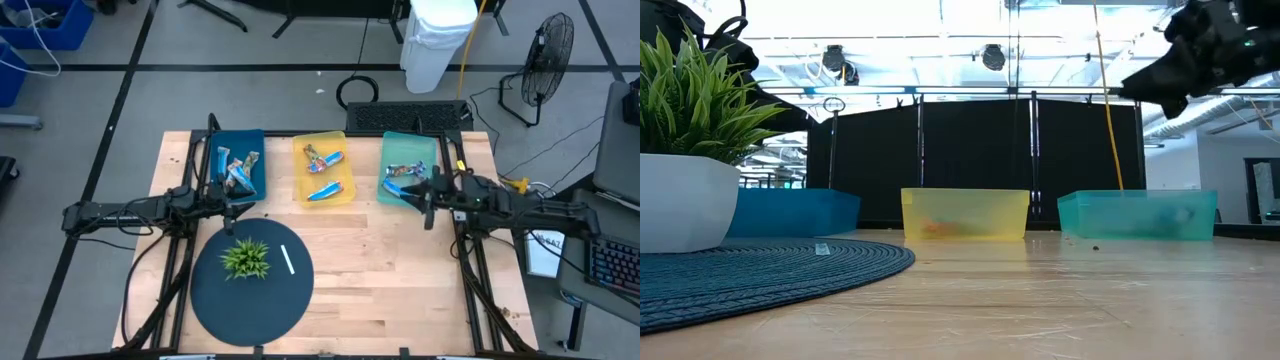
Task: Pick and place Granola Bars by type
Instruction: Return to Home Position
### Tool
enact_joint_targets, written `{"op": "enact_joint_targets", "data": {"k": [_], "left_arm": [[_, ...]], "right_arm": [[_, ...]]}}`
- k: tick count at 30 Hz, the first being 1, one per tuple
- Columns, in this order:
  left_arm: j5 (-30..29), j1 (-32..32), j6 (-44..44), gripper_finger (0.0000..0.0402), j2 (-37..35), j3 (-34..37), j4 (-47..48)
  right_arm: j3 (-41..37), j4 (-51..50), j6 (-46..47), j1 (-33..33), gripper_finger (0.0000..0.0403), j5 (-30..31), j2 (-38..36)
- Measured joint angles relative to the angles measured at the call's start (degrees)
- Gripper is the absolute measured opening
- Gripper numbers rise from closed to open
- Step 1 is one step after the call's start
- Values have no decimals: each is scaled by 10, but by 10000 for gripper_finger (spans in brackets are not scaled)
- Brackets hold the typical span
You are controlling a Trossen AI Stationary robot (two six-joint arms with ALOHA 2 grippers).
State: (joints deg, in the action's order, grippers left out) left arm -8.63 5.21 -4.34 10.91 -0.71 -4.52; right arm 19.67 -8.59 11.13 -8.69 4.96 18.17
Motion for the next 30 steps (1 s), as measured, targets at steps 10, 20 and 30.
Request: {"op": "enact_joint_targets", "data": {"k": [10, 20, 30], "left_arm": [[0, 0, 0, 161, 0, 0, 0], [0, 0, 0, 161, 0, 0, 0], [0, 0, 0, 161, 0, 0, 0]], "right_arm": [[-36, 12, -58, 51, 88, 13, -111], [-86, 15, -99, 66, 88, 52, -181], [-150, 115, -123, 66, 88, 53, -180]]}}
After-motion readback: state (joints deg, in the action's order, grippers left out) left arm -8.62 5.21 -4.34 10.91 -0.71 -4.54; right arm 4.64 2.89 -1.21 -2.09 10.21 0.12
